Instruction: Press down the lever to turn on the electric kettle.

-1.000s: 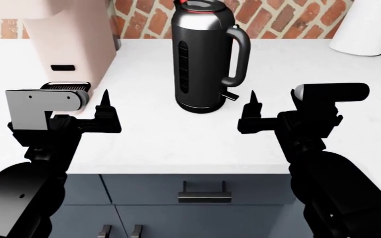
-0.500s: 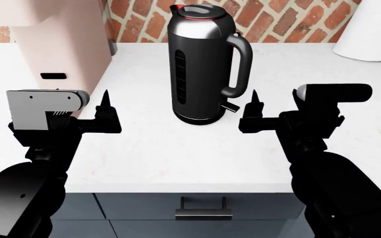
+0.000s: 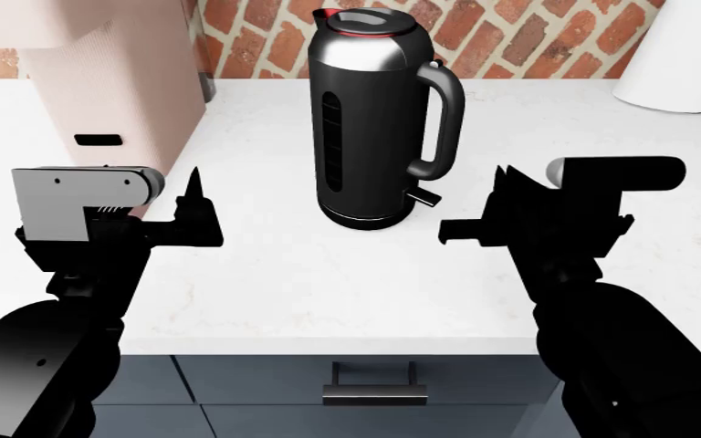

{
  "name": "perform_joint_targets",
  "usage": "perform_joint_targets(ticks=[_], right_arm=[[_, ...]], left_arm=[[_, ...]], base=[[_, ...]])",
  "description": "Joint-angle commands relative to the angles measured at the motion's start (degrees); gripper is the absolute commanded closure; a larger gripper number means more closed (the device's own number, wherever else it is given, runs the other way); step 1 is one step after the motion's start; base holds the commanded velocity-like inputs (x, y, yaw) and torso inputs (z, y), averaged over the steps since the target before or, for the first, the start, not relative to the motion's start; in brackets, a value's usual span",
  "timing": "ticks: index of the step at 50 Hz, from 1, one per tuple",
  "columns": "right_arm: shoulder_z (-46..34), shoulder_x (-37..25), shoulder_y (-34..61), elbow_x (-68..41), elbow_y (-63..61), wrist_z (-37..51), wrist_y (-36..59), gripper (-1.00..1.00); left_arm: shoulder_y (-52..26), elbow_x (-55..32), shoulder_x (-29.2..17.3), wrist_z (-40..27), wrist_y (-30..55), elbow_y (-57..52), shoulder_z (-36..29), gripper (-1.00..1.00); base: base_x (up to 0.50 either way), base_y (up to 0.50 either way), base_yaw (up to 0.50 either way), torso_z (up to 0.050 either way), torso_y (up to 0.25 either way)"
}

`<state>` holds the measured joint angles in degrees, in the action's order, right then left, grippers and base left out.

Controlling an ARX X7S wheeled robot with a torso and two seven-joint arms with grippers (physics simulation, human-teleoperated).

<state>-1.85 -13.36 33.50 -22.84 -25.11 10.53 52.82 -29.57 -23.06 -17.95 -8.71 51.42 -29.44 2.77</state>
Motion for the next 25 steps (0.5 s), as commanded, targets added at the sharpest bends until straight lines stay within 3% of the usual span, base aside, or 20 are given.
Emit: perform_joint_targets(ticks=[1,25], right_arm=[[-0.39,-0.33,-0.34,-0.36,-0.33,0.04,-0.20,1.00],[-4.60,-1.53,-2.86,-0.83,-1.01,-1.52,-0.46,1.00]], left_arm=[[0.05,-0.28,-0.12,-0.15,-0.10,0.05,-0.09,-1.00],[-0.23,-0.68,-0.33,-0.43,-0.48,0.60,-0.46,-1.00]], base=[[0.00,0.00,0.00,0.000,0.000],[0.00,0.00,0.00,0.000,0.000]])
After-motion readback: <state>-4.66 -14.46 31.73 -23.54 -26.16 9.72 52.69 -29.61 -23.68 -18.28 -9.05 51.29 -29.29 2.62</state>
